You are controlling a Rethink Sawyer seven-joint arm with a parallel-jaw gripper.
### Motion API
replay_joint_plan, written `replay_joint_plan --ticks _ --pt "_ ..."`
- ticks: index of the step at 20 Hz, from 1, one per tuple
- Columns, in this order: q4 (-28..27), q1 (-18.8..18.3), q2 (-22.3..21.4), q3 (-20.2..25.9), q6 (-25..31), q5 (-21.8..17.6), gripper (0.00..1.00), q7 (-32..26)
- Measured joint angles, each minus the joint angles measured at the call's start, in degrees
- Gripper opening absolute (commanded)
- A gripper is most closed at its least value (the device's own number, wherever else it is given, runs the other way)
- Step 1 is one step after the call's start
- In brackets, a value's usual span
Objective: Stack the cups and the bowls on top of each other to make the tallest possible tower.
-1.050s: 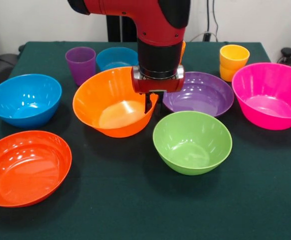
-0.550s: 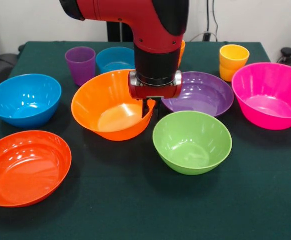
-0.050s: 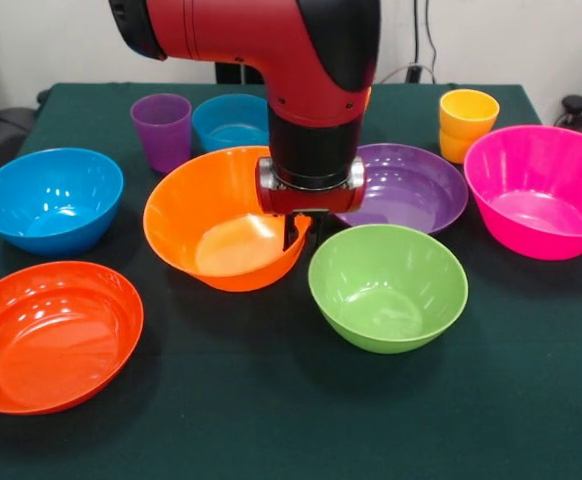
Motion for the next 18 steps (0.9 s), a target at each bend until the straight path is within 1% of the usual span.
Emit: replay_joint_plan --ticks 9,18 --pt "-5.36 0.72 1.61 0.17 4.9 -0.66 0.0 0.0" --pt "-9.12 0.96 3.17 0.55 6.52 -0.88 0.0 0.0"
